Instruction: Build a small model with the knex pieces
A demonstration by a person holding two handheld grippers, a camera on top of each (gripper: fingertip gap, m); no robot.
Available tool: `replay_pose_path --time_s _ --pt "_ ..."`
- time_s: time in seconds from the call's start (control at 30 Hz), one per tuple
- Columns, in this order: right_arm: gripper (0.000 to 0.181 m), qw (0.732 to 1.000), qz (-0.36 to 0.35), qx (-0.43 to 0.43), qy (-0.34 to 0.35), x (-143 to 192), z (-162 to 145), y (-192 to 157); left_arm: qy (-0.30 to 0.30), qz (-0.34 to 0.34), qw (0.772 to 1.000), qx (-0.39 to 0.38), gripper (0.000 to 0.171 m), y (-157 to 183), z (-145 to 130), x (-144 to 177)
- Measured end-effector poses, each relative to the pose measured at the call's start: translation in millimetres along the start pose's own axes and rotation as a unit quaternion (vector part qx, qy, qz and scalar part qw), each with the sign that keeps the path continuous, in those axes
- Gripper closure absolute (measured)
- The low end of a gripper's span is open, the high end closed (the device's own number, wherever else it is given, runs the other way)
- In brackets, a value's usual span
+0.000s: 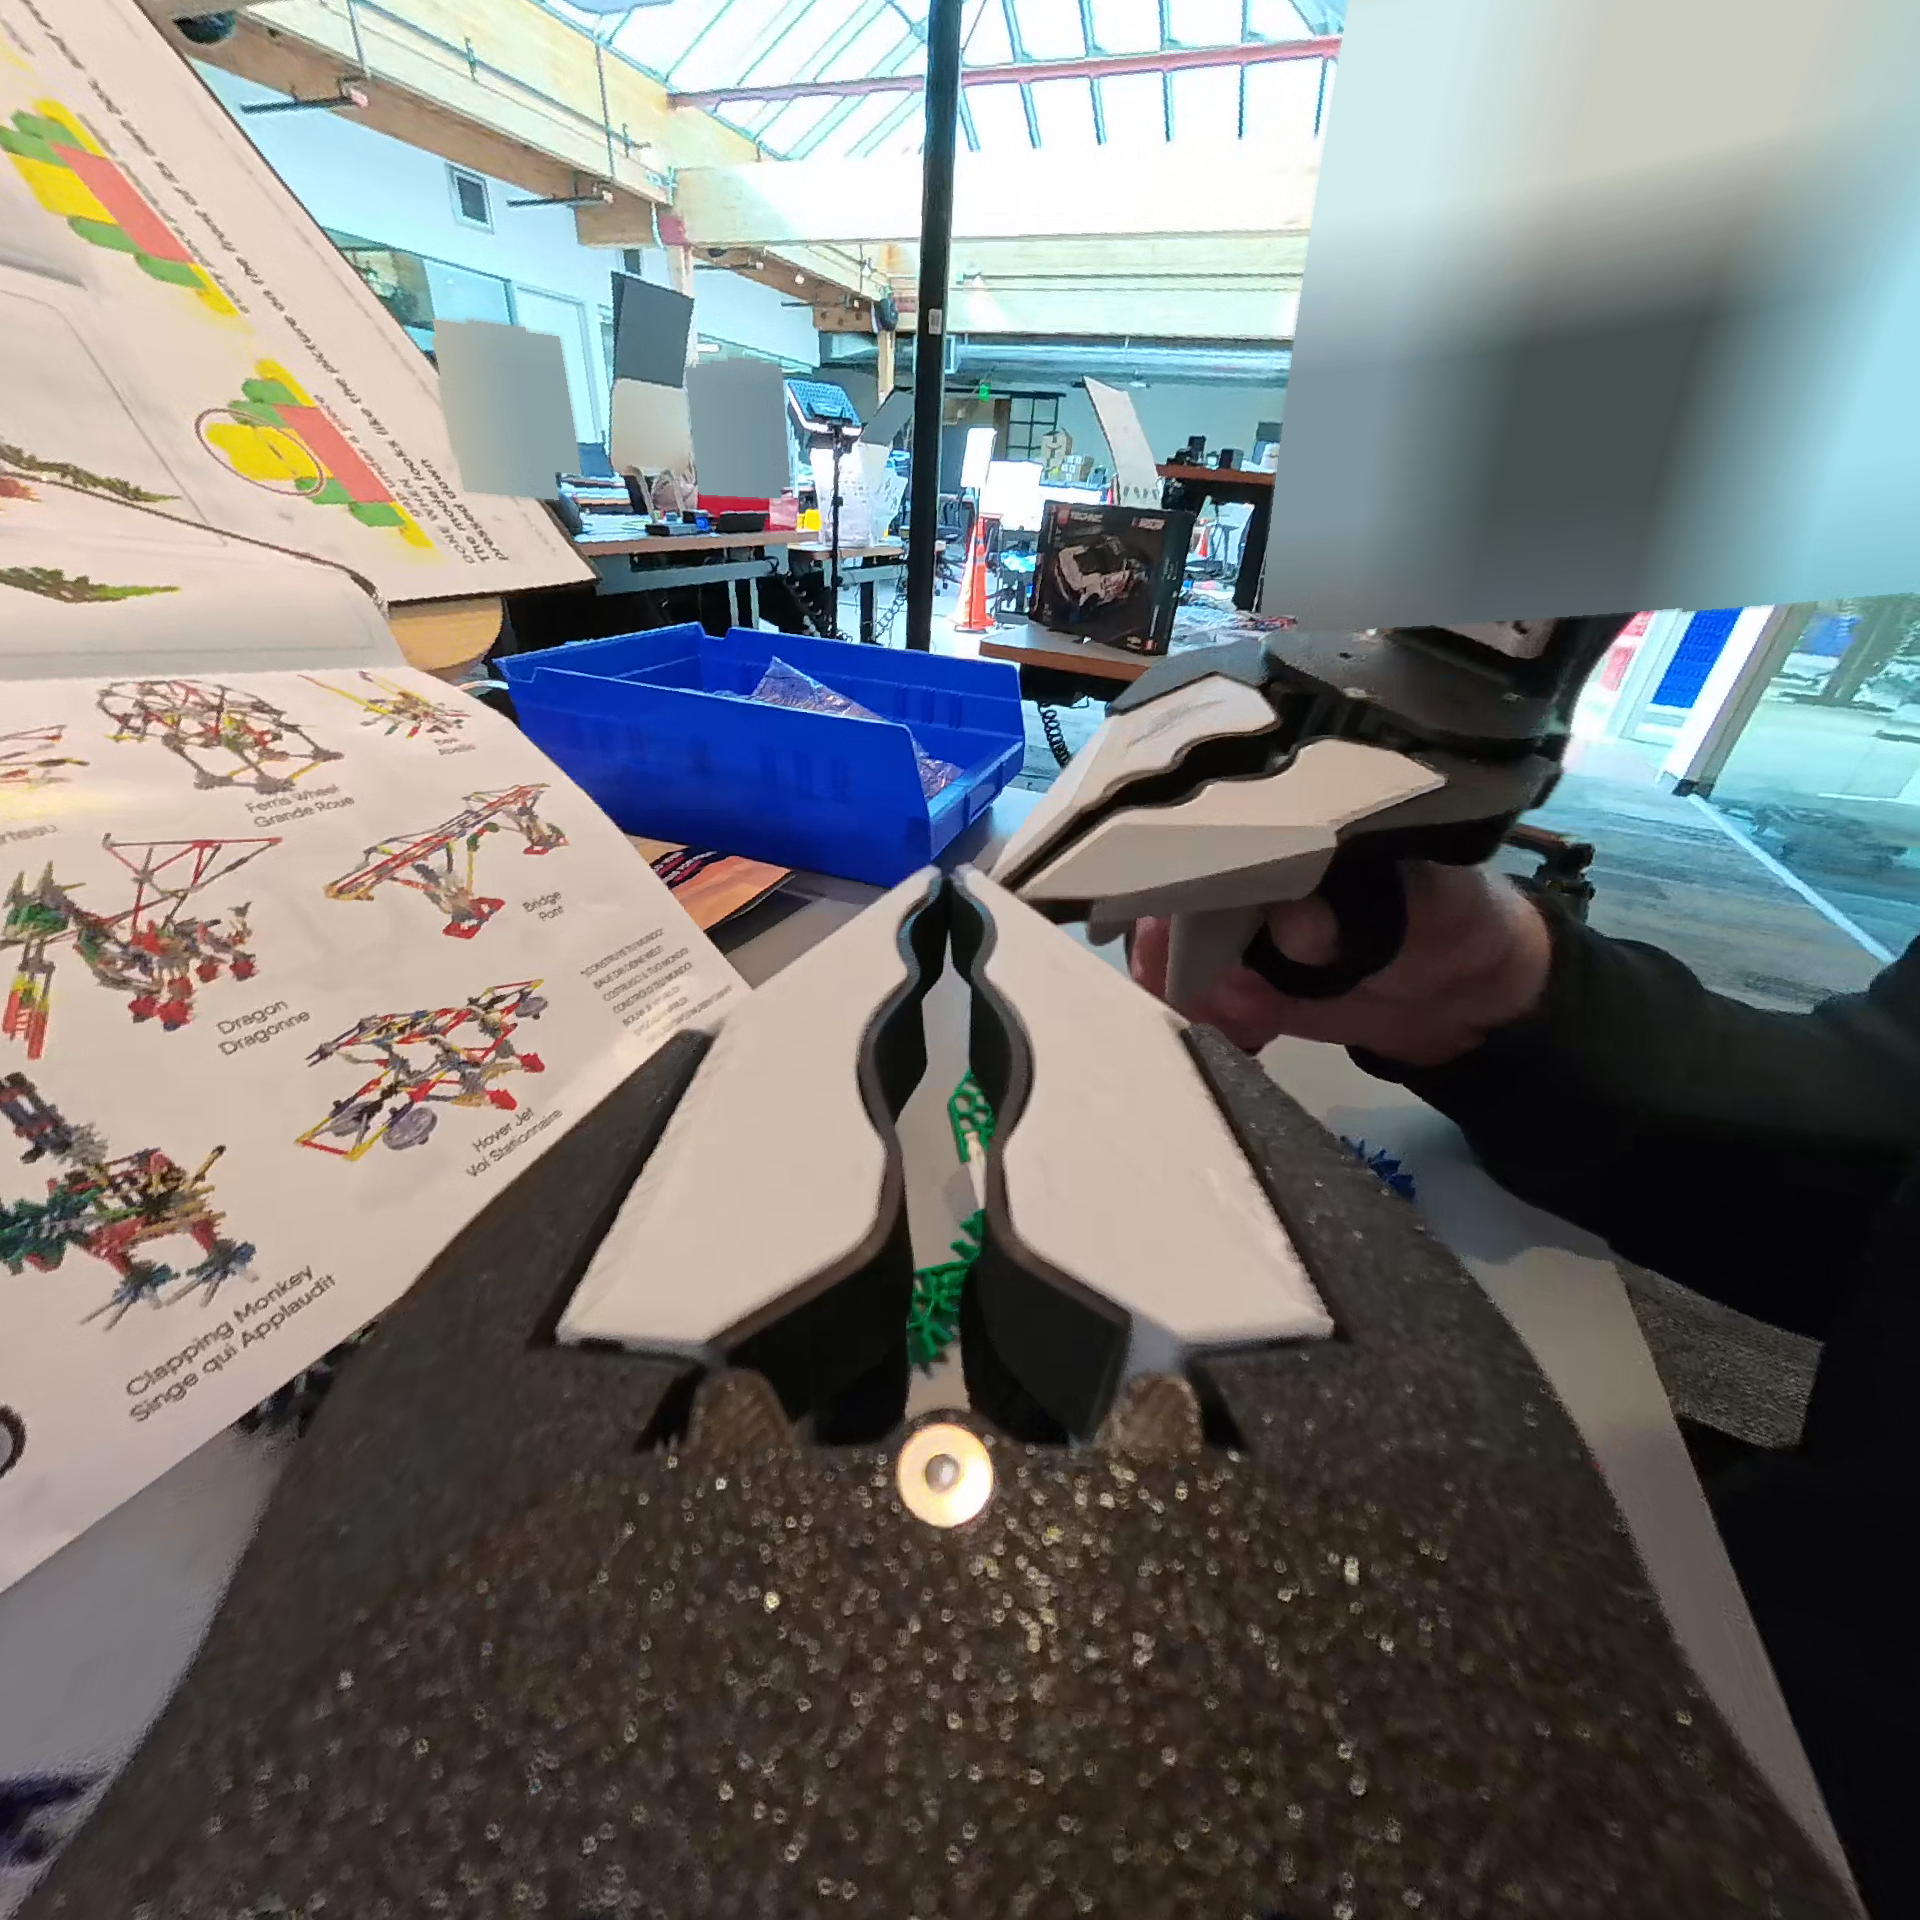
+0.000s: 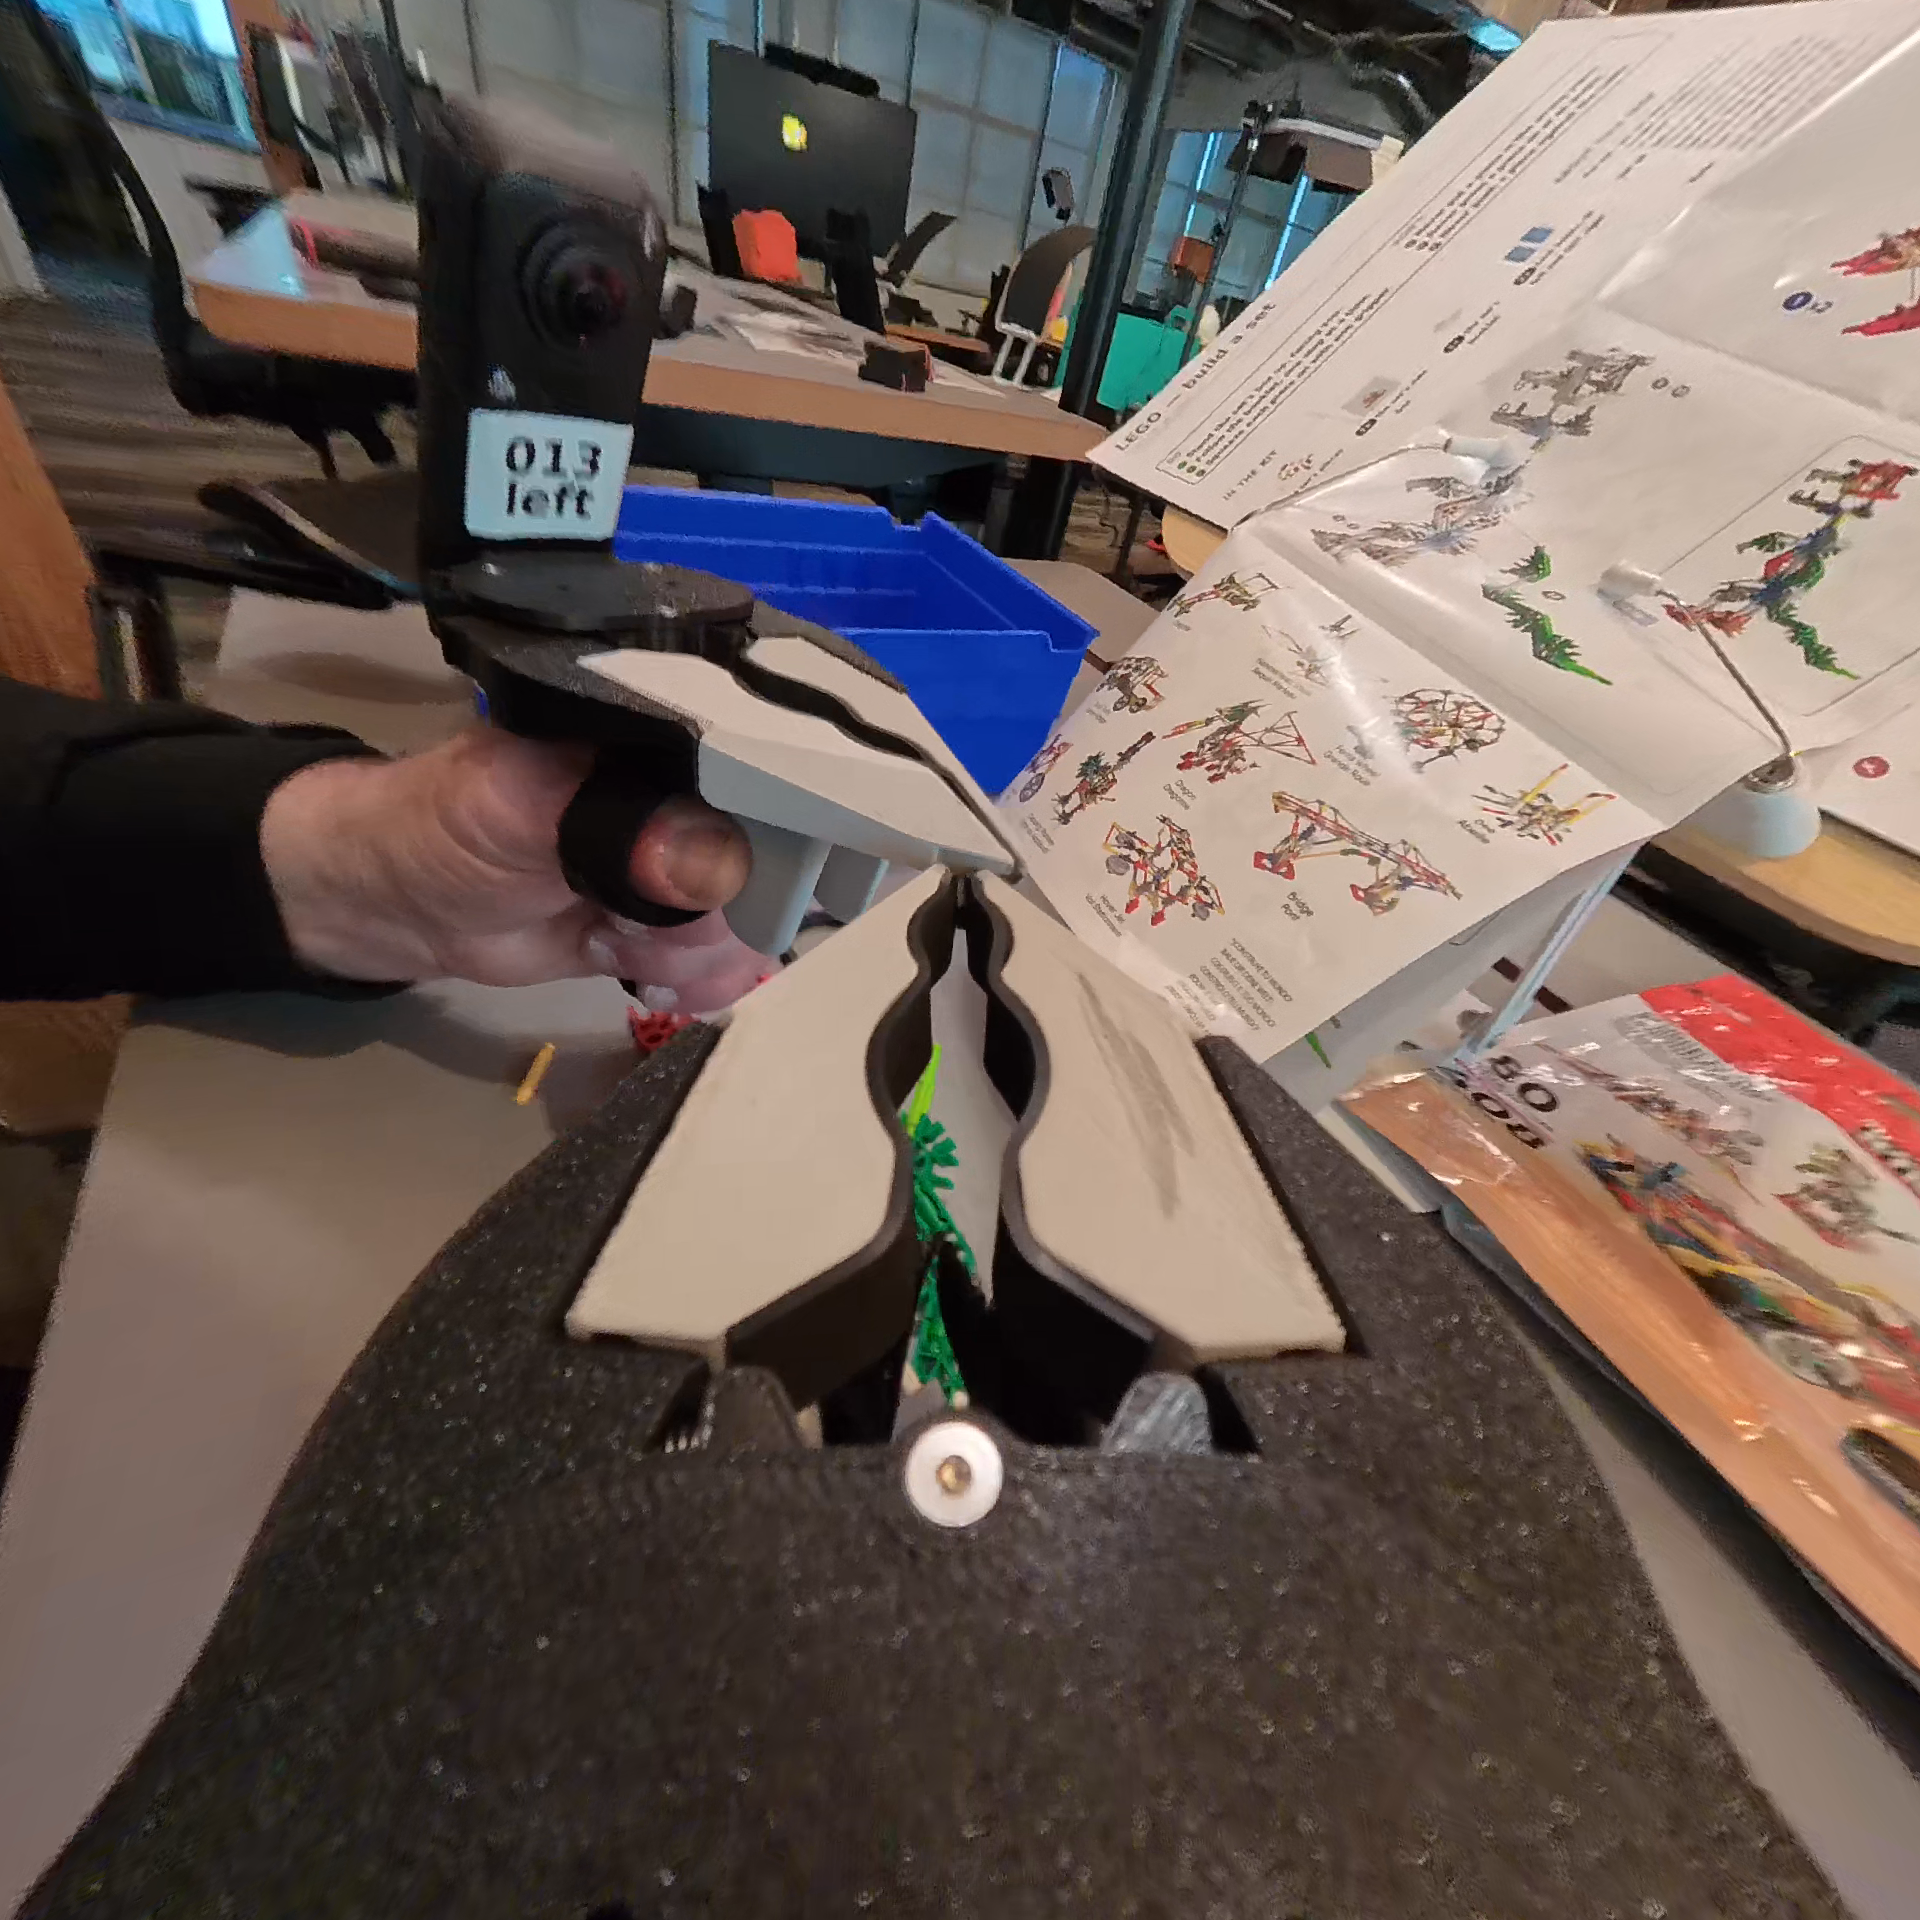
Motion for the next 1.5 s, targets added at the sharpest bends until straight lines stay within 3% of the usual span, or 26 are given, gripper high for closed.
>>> replay_pose_path --time_s 0.2,0.53,0.73,0.97,1.03,1.17,1.27,1.33,1.43,1.5 --pt "0.181 0.998 -0.008 -0.051 0.020 3.6 1.9 9.6 0.014 -0.009 1.000 -0.002 0.171 1.4 3.7 -0.5" --pt "0.181 0.999 -0.031 -0.027 0.025 2.1 5.2 6.2 0.022 -0.006 1.000 -0.004 0.171 1.2 5.4 -1.7" --pt "0.159 0.999 -0.024 -0.015 0.018 -3.2 4.9 -1.3 0.024 0.009 1.000 0.002 0.171 -3.2 5.0 -0.2" --pt "0.160 0.999 -0.045 0.012 0.020 -2.3 7.5 -2.3 0.036 0.014 0.999 0.013 0.171 -2.8 7.2 -2.4" --pt "0.181 0.999 -0.021 0.037 0.028 -4.9 10.3 -13.8 0.027 0.025 0.999 0.016 0.171 -4.5 4.3 -6.1" --pt "0.181 0.996 -0.038 0.076 0.005 -9.4 7.5 -19.8 0.053 0.029 0.997 0.040 0.171 -8.1 8.5 -2.9" --pt "0.181 0.997 -0.034 0.041 0.060 4.8 18.0 -11.1 0.059 0.027 0.996 0.054 0.171 -10.3 9.2 -2.8" --pt "0.174 0.996 -0.059 0.019 0.061 7.6 17.1 -0.9 0.059 0.023 0.996 0.057 0.171 -10.9 8.6 -3.6" --pt "0.150 0.996 -0.074 -0.023 0.035 4.6 8.8 10.0 0.067 0.009 0.996 0.055 0.171 -7.3 9.7 -3.8" --pt "0.148 0.997 -0.057 -0.038 0.037 3.5 8.1 9.3 0.066 0.010 0.996 0.054 0.171 -7.7 9.7 -4.1"
Point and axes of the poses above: each gripper's, where its closed fingertips meet, x back along the fingers, z out of its top, y = z × x across the jaws, the point moved 6 cm from there along x, back along the fingers, and after that the axes turned 5 degrees about x, right-handed, at the moved point
